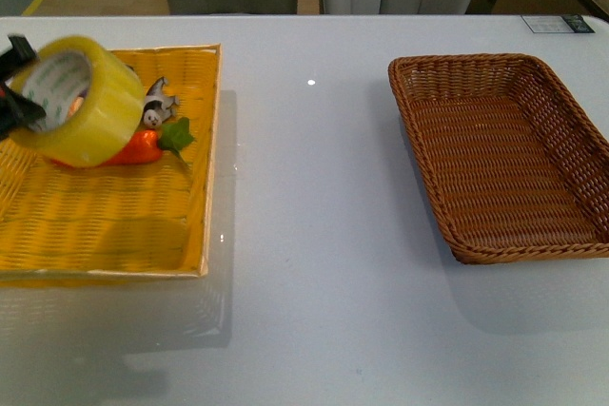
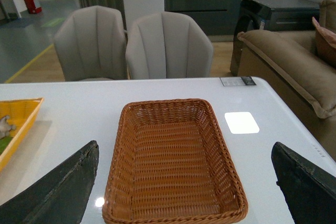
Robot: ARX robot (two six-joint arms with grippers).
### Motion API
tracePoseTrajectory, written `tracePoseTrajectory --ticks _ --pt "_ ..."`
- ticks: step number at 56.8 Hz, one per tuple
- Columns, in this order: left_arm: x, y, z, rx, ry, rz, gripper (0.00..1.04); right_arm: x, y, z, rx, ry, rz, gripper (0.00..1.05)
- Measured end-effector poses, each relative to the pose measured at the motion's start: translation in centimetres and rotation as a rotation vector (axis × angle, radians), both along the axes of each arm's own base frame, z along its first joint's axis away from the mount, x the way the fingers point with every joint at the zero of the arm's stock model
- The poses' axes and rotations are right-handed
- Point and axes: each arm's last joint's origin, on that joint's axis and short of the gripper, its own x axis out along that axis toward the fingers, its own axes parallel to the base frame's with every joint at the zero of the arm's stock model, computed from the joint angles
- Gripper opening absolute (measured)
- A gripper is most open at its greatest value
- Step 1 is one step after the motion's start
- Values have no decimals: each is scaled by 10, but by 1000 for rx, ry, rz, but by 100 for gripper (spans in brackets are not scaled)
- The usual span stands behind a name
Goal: Move tape to another basket
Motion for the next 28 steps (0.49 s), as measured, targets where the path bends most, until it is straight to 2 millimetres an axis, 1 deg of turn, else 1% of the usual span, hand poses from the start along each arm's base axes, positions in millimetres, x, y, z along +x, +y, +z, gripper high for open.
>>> tracePoseTrajectory --ticks 2,5,10,15,18,20,21,23,26,28 --pt "2 -8 10 3 -17 -19 16 0 0 0 0 0 0 96" --pt "4 -18 19 6 -32 -40 16 0 0 0 0 0 0 96" --pt "10 -41 36 6 -63 -92 16 0 0 0 0 0 0 96" --pt "14 -70 52 -8 -89 -156 16 0 0 0 0 0 0 96" --pt "15 -85 58 -20 -96 -190 16 0 0 0 0 0 0 96" --pt "14 -100 63 -36 -101 -226 16 0 0 0 0 0 0 96" --pt "13 -104 64 -40 -101 -235 16 0 0 0 0 0 0 96" --pt "11 -119 68 -58 -102 -272 16 0 0 0 0 0 0 96" --pt "8 -134 71 -76 -99 -311 16 0 0 0 0 0 0 96" --pt "3 -149 73 -92 -95 -348 16 0 0 0 0 0 0 96"
